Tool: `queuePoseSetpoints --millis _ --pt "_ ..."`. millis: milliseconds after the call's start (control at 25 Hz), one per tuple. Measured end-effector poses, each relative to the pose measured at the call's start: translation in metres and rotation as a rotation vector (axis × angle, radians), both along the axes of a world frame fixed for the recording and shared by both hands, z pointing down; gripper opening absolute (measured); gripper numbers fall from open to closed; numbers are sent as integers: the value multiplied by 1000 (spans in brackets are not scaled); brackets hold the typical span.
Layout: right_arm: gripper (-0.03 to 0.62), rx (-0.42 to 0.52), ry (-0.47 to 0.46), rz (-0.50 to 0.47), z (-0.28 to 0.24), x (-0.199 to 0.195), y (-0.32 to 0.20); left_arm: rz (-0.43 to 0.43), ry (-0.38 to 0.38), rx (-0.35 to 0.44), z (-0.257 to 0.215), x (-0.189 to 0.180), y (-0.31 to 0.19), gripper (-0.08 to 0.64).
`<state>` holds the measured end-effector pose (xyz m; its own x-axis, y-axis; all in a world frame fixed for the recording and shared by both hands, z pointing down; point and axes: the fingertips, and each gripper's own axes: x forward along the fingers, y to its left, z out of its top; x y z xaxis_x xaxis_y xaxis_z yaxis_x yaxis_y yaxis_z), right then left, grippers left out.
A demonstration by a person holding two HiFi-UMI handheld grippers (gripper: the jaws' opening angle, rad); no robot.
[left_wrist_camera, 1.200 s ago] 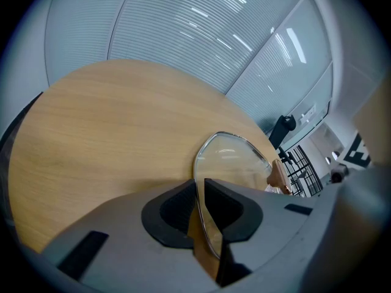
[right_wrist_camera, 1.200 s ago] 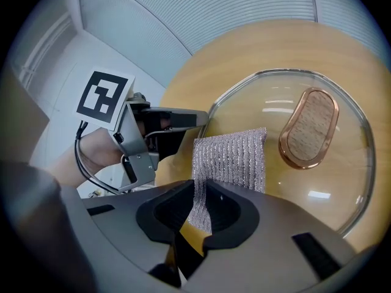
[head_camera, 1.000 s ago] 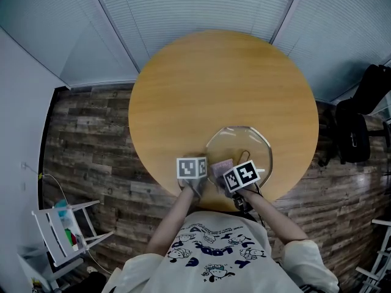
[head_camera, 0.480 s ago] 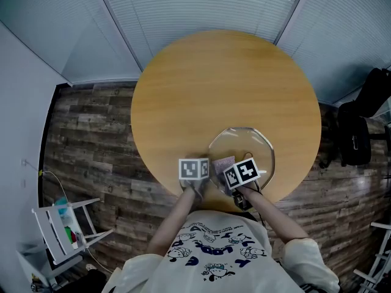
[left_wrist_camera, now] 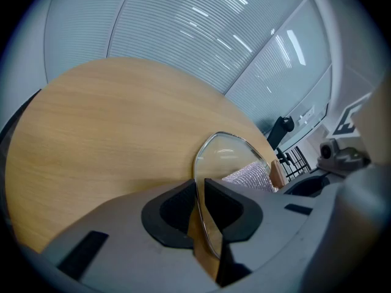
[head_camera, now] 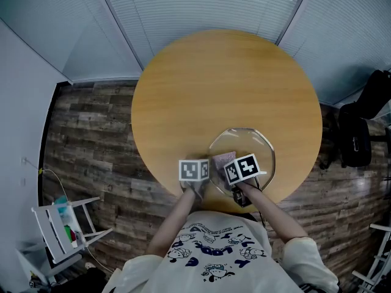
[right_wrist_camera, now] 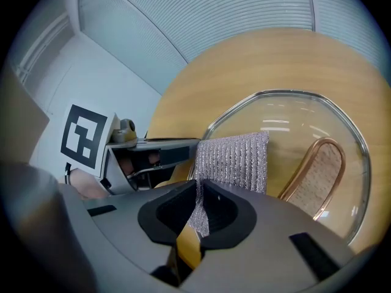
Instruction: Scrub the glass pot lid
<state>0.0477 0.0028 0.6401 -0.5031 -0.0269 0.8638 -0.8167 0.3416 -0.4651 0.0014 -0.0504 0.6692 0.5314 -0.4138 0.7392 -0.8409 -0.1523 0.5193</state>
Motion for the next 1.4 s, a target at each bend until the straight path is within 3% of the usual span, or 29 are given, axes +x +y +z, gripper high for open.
queuePoseSetpoints --millis 1400 --pt "48 -4 10 18 3 -11 -48 1 -13 3 0 0 3 57"
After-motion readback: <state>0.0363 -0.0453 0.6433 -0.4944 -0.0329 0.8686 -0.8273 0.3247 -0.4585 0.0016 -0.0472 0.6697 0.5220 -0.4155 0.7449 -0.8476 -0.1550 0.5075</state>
